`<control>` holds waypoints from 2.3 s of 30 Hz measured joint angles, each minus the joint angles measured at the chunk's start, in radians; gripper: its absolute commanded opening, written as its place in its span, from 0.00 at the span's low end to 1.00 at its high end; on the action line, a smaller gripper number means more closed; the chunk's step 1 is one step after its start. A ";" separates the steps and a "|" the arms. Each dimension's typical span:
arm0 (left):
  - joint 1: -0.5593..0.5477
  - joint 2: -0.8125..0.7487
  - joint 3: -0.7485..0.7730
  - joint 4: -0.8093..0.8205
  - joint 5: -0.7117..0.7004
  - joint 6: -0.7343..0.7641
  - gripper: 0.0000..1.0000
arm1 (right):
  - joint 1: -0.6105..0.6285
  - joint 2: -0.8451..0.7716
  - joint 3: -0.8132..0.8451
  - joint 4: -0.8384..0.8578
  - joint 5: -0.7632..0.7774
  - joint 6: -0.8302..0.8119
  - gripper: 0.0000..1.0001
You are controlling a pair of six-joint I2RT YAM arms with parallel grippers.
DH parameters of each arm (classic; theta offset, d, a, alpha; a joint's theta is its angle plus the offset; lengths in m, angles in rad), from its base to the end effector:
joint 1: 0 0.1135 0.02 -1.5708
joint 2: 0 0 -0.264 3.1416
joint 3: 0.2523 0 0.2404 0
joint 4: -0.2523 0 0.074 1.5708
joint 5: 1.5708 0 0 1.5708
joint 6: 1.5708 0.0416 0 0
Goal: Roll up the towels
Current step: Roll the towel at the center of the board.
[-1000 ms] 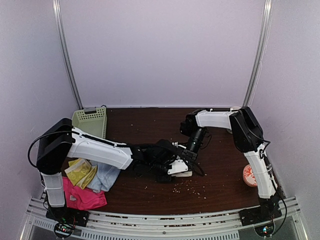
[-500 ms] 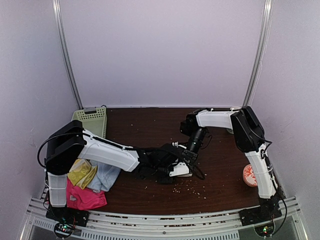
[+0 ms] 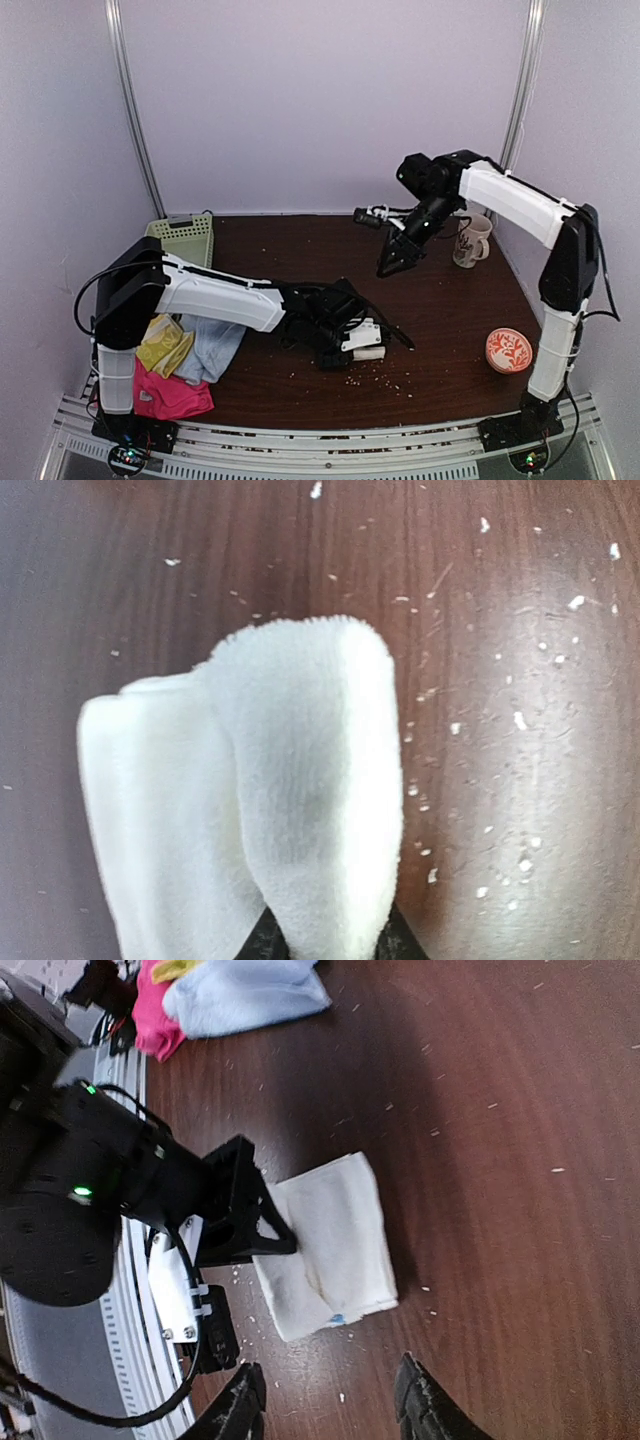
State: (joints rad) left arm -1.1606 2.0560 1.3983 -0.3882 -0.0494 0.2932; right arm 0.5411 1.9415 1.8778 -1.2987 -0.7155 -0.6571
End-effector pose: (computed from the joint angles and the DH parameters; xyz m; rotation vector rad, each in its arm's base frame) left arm 0.1701 -0.3861 0.1522 1.7380 1.9805 -0.2384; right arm 0.3062 0.2158 0.3015 -1.6253 2.1914 1.0009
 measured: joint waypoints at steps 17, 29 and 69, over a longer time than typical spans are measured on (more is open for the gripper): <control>0.295 0.220 0.214 -0.114 0.776 -0.253 0.22 | 0.117 -0.510 -0.402 0.183 -0.032 -0.107 0.54; 0.319 0.258 0.241 -0.137 0.880 -0.273 0.24 | 0.313 -0.371 -0.777 0.636 0.449 -0.126 0.64; 0.423 -0.335 -0.156 -0.019 0.315 -0.336 0.61 | 0.216 0.156 -0.339 0.388 0.155 -0.171 0.08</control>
State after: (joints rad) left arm -0.7380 1.7206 1.2427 -0.4068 0.2657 -0.0433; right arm 0.7567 2.0975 1.5391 -0.9112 -0.5606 -0.8276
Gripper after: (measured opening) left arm 0.603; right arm 0.177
